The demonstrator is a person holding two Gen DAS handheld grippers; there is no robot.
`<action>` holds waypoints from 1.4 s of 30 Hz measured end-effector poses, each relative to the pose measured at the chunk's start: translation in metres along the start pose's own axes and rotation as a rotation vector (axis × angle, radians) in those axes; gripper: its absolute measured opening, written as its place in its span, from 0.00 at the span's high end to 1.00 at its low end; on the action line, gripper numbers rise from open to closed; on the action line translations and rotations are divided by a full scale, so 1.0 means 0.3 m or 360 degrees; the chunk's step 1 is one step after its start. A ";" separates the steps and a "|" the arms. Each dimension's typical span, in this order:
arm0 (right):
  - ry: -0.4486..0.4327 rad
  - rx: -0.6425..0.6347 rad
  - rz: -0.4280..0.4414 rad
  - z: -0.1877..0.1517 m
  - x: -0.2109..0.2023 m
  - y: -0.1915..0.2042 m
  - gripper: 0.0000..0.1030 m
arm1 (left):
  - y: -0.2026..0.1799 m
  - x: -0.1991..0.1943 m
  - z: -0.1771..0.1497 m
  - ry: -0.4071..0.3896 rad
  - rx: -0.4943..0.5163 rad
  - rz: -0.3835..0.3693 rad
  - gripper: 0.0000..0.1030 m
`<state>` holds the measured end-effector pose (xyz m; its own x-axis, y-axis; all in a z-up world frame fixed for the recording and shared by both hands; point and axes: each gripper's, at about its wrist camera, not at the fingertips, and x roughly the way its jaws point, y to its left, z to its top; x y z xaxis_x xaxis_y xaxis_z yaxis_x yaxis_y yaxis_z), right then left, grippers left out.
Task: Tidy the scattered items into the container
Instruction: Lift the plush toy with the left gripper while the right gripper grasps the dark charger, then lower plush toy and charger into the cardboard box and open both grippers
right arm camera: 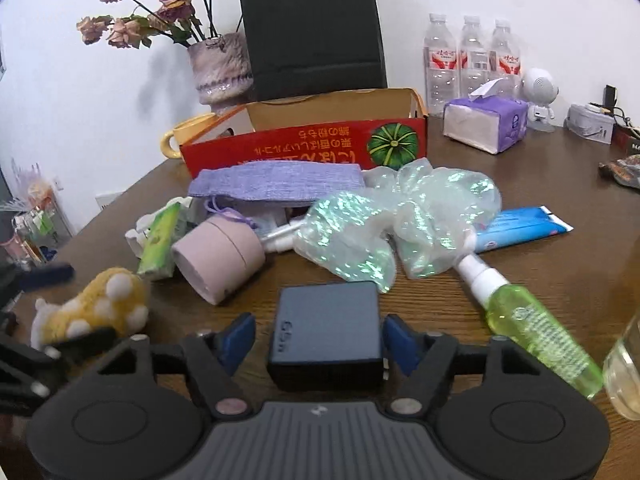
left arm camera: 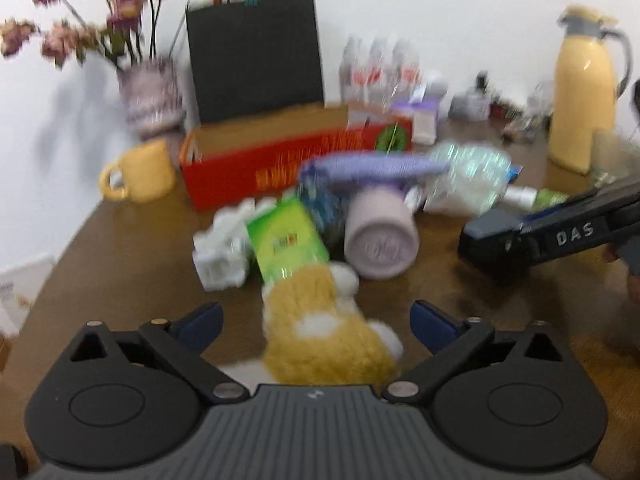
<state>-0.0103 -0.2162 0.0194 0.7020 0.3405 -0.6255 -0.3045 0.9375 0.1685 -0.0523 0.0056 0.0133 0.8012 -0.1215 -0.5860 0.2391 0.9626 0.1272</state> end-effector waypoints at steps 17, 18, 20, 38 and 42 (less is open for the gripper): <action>-0.0017 -0.0091 -0.0010 -0.010 -0.042 0.071 0.43 | 0.042 -0.070 0.078 -0.0132 -0.0111 -0.0069 0.44; -0.0037 -0.0095 0.0007 -0.002 -0.057 0.077 0.43 | 0.044 -0.075 0.094 -0.0150 -0.0112 -0.0072 0.44; -0.0081 -0.0089 0.0045 0.027 -0.084 0.082 0.43 | 0.050 -0.064 0.141 -0.0166 -0.0109 -0.0094 0.44; -0.0245 0.0054 -0.0032 0.816 0.367 -0.056 0.43 | 0.399 0.646 0.901 0.0043 -0.0278 0.0011 0.44; -0.0090 0.0087 -0.0059 0.933 0.605 -0.105 0.43 | 0.432 0.901 0.922 0.0291 -0.0259 -0.0021 0.44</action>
<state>0.3069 -0.1636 0.1136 0.7479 0.3075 -0.5884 -0.2429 0.9516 0.1886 0.3471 0.0305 0.0928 0.6823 -0.1029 -0.7238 0.1455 0.9894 -0.0035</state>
